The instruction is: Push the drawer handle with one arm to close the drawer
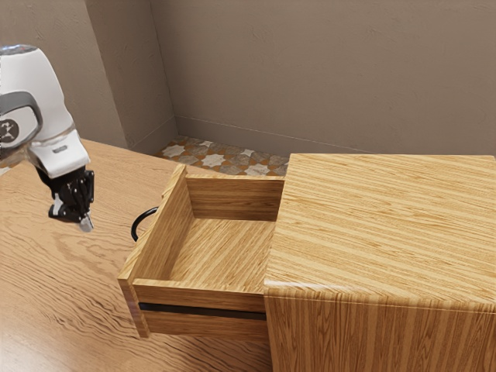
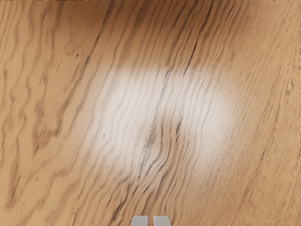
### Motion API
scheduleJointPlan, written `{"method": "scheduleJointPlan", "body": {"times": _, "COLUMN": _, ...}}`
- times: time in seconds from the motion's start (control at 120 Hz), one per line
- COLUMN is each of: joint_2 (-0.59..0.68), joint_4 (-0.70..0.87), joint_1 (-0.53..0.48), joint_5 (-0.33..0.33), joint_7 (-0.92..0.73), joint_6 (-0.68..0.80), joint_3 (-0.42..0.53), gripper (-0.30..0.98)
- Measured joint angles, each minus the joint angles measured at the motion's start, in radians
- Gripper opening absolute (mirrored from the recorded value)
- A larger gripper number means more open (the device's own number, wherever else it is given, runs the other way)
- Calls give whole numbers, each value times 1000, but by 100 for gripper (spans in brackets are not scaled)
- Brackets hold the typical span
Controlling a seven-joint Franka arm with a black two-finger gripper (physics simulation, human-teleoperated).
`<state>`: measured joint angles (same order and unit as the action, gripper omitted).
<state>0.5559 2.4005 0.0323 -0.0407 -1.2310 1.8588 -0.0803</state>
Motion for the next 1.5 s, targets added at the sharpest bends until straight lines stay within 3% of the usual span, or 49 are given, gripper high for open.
{"method": "scheduleJointPlan", "body": {"times": 0.5, "joint_2": -37, "joint_4": -28, "joint_1": 68, "joint_5": 20, "joint_7": 4, "joint_6": 7, "joint_3": 11, "gripper": -10}}
{"method": "scheduleJointPlan", "body": {"times": 1.5, "joint_2": -130, "joint_4": -84, "joint_1": 82, "joint_5": 86, "joint_7": 64, "joint_6": 50, "joint_3": 72, "gripper": -10}}
